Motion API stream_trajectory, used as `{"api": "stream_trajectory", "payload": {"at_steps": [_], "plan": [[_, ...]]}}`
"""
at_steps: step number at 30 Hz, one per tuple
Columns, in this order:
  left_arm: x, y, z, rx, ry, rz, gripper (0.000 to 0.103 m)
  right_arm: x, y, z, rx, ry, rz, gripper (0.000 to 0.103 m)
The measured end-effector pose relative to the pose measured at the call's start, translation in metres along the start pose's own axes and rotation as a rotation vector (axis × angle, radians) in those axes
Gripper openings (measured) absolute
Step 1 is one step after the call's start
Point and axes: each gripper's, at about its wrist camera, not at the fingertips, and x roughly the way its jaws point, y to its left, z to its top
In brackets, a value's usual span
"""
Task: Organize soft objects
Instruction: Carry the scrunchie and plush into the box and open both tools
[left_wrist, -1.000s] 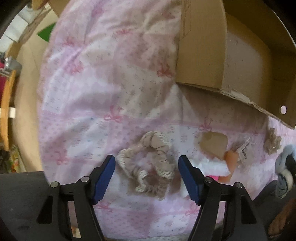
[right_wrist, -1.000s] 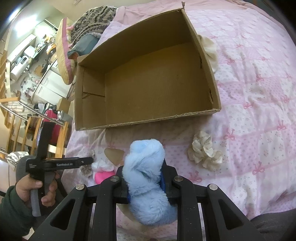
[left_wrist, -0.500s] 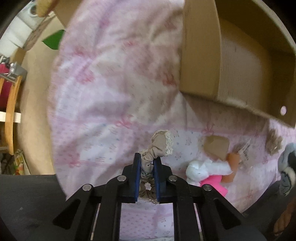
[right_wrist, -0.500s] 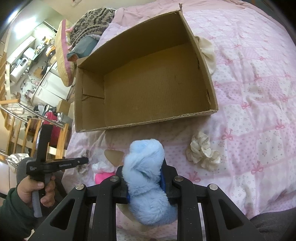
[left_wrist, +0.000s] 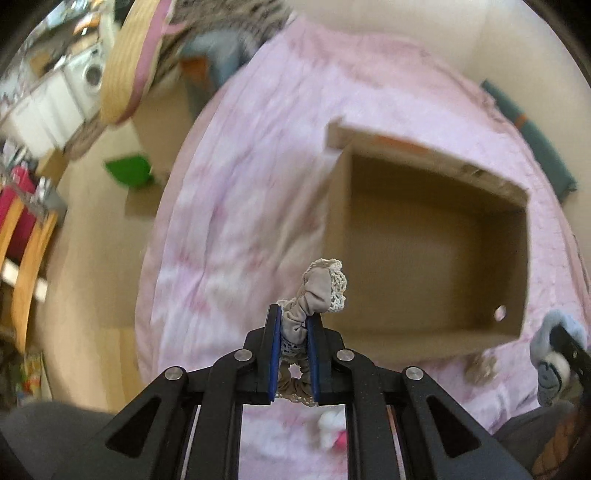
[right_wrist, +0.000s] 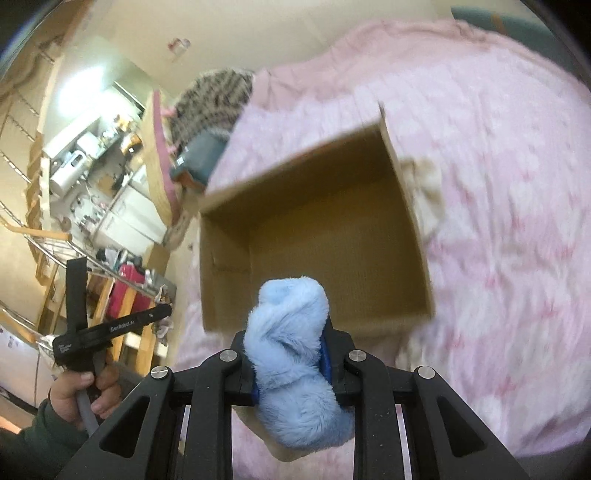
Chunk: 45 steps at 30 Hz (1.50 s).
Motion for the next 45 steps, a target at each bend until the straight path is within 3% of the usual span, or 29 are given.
{"api": "stream_trajectory", "payload": {"at_steps": [3,6,11,15,20,24,27,33,41,45], "plan": [[-0.013,-0.019,0.013,0.017,-0.097,-0.069,0.012,-0.005,0.006,0.019,-0.029,-0.074,0.009,0.025],[-0.027,-0.039,0.027,0.043,-0.175,-0.083,0.012,-0.002,0.009,0.035,-0.061,-0.134,-0.005,0.025],[-0.009,-0.065,0.037,0.098,-0.181,-0.117,0.012,0.015,0.003,0.049,-0.062,-0.188,-0.024,0.025],[0.013,-0.082,0.031,0.18,-0.223,-0.196,0.012,0.035,-0.006,0.041,-0.059,-0.16,-0.055,0.025],[0.05,-0.093,0.015,0.225,-0.147,-0.204,0.012,0.054,-0.015,0.031,-0.068,-0.102,-0.142,0.025],[0.069,-0.094,0.007,0.221,-0.117,-0.141,0.012,0.062,-0.022,0.029,-0.042,-0.071,-0.164,0.025],[0.073,-0.096,0.004,0.24,-0.129,-0.095,0.012,0.068,-0.026,0.028,-0.03,-0.049,-0.179,0.025],[0.072,-0.101,-0.001,0.257,-0.11,-0.122,0.012,0.078,-0.029,0.024,-0.02,-0.01,-0.181,0.025],[0.07,-0.105,-0.005,0.277,-0.109,-0.093,0.013,0.084,-0.027,0.02,-0.039,0.01,-0.186,0.027],[0.067,-0.108,-0.007,0.295,-0.109,-0.115,0.026,0.085,-0.027,0.022,-0.036,0.009,-0.184,0.03]]}}
